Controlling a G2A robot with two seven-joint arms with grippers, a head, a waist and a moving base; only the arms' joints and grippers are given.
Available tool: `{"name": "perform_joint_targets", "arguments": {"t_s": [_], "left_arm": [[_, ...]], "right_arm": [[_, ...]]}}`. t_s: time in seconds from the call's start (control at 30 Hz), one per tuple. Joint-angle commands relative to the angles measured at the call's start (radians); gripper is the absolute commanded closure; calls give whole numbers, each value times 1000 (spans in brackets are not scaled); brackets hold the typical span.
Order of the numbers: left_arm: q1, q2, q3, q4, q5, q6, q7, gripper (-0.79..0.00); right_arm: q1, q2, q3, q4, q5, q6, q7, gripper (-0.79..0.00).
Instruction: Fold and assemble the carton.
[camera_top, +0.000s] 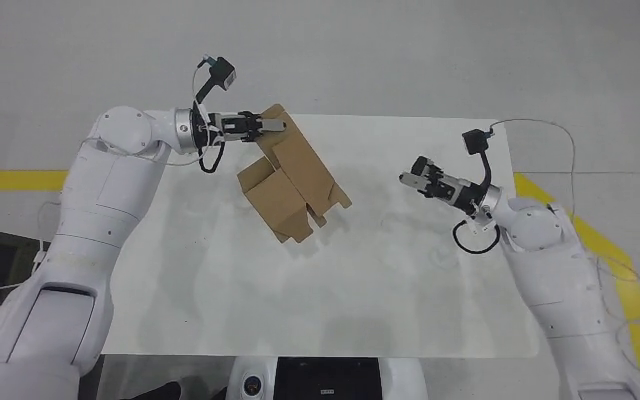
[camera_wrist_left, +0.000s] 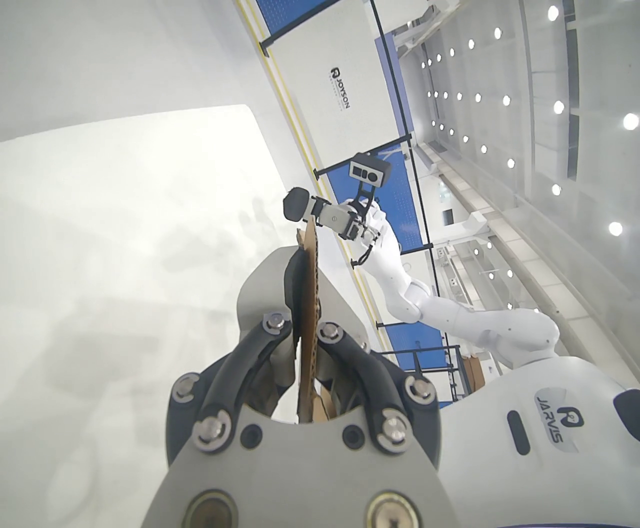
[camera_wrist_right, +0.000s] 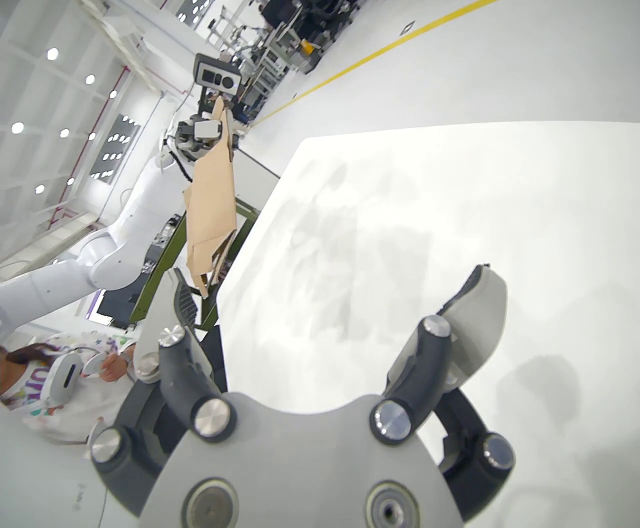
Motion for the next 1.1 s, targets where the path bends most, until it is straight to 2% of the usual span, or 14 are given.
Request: {"name": "perform_joint_targets", "arguments": {"t_s": [0.0,0.23,0.4,0.6,0.67,0.73,0.77,0.87,0.93,1.07], "left_arm": [[5,-1,3,-6,-1,1,-10,0],[17,-4,14,-32,-16,-6,-59,0],[30,-8,24,-56,-32,-27,-77,0],[33,-15,40,-66,-27,-36,-81,0],[31,-17,45,-66,-22,-39,-81,0],[29,-19,48,-63,-19,-38,-79,0],[27,-19,49,-61,-18,-38,-79,0],[23,-21,50,-57,-18,-40,-82,0],[21,-22,51,-56,-17,-40,-86,0],[21,-23,53,-63,-19,-36,-91,0]], "right_arm": [[33,-7,-44,36,53,-18,54,-785],[114,-39,-179,132,323,-72,229,-785],[155,-51,-293,115,416,-8,293,-785],[197,-58,-390,106,470,3,304,-773],[210,-60,-421,106,469,5,307,-616],[220,-60,-444,116,479,3,304,-520],[225,-61,-456,119,481,3,304,-493],[238,-60,-487,129,485,-1,300,-493],[249,-59,-508,134,483,-3,298,-391],[268,-58,-542,148,489,-11,291,-329]]}}
